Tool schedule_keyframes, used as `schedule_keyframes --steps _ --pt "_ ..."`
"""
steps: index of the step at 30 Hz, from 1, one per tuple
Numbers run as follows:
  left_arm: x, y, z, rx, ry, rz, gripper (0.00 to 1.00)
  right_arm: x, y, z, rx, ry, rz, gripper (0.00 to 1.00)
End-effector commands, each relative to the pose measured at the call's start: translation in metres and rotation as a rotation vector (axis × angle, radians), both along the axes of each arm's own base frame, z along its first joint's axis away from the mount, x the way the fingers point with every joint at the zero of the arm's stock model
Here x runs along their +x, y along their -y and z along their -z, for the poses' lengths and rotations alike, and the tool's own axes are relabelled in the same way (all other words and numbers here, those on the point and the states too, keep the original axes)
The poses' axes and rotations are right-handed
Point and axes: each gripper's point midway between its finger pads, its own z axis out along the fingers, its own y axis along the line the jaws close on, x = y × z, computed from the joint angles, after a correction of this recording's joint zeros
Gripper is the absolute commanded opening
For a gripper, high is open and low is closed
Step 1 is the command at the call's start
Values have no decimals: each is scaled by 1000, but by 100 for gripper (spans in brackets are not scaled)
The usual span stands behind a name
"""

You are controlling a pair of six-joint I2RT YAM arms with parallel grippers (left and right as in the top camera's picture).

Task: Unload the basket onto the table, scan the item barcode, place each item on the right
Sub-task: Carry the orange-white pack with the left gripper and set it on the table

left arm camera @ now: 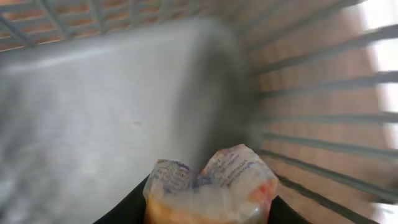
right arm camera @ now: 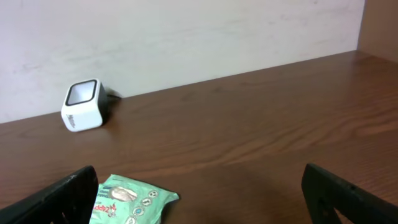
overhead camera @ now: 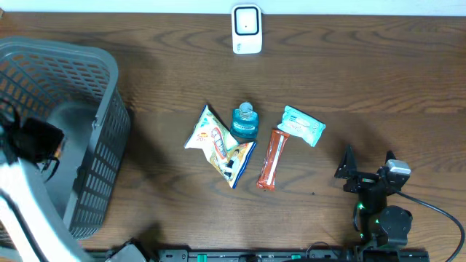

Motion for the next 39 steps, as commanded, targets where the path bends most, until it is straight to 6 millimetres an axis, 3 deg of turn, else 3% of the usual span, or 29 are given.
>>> schedule_keyframes --steps 1,3,4,8,11,15,22,23,24,28,34,37,39 --pt "2 40 -61 -78 269 11 38 0 0 0 -7 1 1 99" --pt "0 62 -92 -73 391 55 38 0 0 0 -7 1 1 99" --pt "-3 84 -122 -45 503 108 38 0 0 0 -7 1 1 99" --pt "-6 133 -163 -12 656 273 38 0 0 0 -7 1 1 99" --pt "-7 178 -173 -46 698 445 38 0 0 0 -7 1 1 99" --pt "-4 242 -157 -120 655 700 38 0 0 0 -7 1 1 99" --pt "2 352 -90 -122 422 1004 38 0 0 0 -7 1 1 99" --pt "-1 385 -69 -97 362 1084 38 0 0 0 -7 1 1 99" --pt "-2 406 -54 -71 324 1127 38 0 0 0 -7 1 1 99" --pt "-7 465 2 20 211 1234 39 0 0 0 -7 1 1 99" --pt "-6 523 91 75 80 1320 39 0 0 0 -7 1 1 99" --pt "-9 538 133 75 15 1352 48 0 0 0 -7 1 2 99" --pt "-12 543 148 59 -15 1370 61 0 0 0 -7 1 1 99"
